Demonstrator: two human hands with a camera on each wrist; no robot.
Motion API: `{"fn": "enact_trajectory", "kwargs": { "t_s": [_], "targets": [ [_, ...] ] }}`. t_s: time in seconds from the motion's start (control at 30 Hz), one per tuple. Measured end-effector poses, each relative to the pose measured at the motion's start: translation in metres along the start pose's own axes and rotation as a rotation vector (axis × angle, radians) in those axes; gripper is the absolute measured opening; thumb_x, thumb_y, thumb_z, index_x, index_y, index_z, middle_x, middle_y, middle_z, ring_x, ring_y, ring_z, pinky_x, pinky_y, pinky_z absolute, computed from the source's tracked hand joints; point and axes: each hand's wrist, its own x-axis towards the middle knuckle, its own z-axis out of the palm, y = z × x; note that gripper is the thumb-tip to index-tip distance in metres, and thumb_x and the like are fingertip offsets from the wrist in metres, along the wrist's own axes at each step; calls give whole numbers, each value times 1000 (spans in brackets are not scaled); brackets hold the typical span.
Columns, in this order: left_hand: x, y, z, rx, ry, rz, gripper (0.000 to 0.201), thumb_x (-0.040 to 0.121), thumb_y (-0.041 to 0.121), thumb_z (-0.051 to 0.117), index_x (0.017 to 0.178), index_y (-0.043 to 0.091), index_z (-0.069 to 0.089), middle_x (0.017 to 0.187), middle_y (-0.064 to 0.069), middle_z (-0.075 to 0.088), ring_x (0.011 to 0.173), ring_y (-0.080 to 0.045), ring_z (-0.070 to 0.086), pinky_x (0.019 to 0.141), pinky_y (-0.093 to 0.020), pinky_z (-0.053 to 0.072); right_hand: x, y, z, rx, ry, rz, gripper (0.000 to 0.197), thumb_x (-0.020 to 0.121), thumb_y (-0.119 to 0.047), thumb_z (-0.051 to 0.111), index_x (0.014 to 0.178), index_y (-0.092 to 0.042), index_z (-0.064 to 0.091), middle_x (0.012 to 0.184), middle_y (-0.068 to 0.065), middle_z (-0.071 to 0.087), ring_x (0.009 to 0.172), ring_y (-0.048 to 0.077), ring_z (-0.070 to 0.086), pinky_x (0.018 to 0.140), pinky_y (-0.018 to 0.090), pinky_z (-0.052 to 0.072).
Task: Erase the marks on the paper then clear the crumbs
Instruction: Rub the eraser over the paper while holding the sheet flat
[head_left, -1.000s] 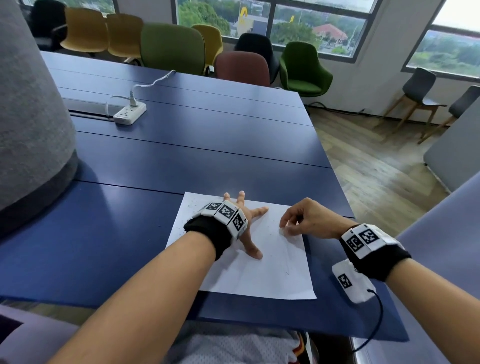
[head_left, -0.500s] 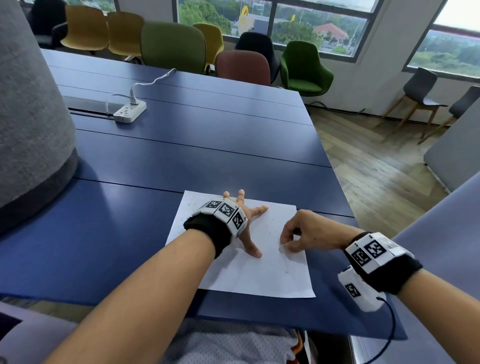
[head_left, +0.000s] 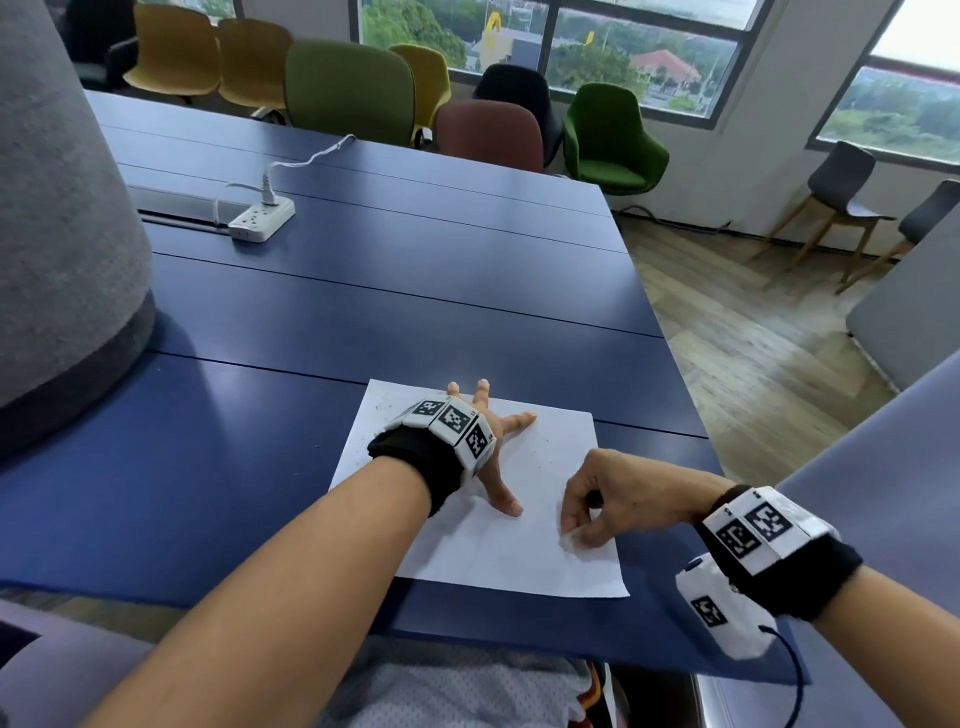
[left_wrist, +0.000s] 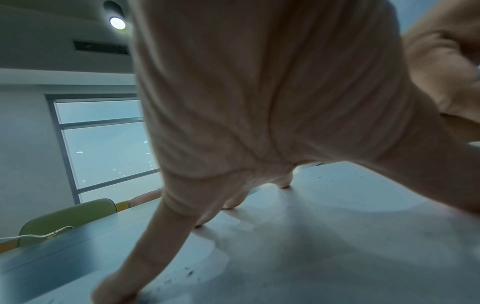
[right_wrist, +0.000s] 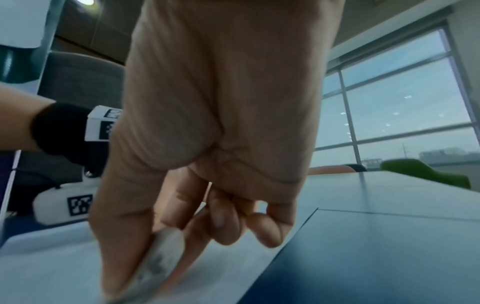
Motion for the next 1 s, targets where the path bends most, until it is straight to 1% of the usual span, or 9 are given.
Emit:
{"fn": "enact_trajectory", "kwargs": {
  "t_s": [0.13,0.3,0.47,0.53,0.63,0.73,0.8,0.87,1.0],
  "targets": [
    [0,1,0,-1,2,0,132,54,78,78,147,59,-13,161,-9,-29,145,-50,-18,112,-73,14,3,1,0,51,182,17,5,76,-17,77,77,-21,75,70,-8,68,58,-1,50,60,16,43],
    [-5,1,-3,4,-7,9,130,57,76,78,149,56,-13,161,-9,-29,145,-51,-17,112,-72,15,-4,-5,2,2,24,8,7,76,-19,77,75,-25,73,69,-12,68,59,-2,51,62,14,43],
    [-12,5,-1,31,42,71,125,61,71,79,155,47,0,162,-4,-27,149,-39,-17,106,-80,10,5,11,-8,58,300,37,8,80,-23,76,79,-15,74,71,-7,69,54,-2,50,55,10,40],
    [-13,13,-2,48,47,145,116,66,62,82,156,42,12,164,-5,-20,151,-35,-8,108,-74,18,6,19,-6,46,319,70,9,81,-23,75,79,-15,73,72,-5,69,55,-2,51,56,11,43],
    [-17,14,-4,33,83,199,105,71,53,81,156,39,20,166,-5,0,150,-31,12,111,-53,33,10,18,-9,29,301,71,9,81,-24,75,77,-16,73,69,-6,67,56,-1,50,57,16,45],
    [-18,14,1,3,57,189,118,64,61,82,157,41,11,167,-1,-3,152,-28,4,115,-51,26,16,21,-16,23,354,77,9,79,-24,76,75,-17,72,71,-4,70,59,2,54,62,23,49],
    [-20,16,5,-3,12,174,131,57,68,83,157,41,2,166,1,-12,152,-28,-8,118,-53,17,18,24,-16,17,413,84,8,79,-20,76,75,-14,73,73,0,71,58,1,54,61,20,48],
    [-20,19,6,5,-6,164,138,54,69,84,156,42,-5,165,-1,-17,151,-30,-13,118,-56,16,17,22,-16,-6,384,68,7,79,-18,75,76,-13,74,71,-2,70,55,1,51,59,15,43],
    [-20,23,4,27,-20,145,137,53,70,84,152,51,-8,164,-3,-20,151,-34,-13,118,-58,17,12,12,-21,-18,160,57,3,78,-18,77,77,-17,75,66,-10,66,52,-2,50,54,9,39]
  ]
}}
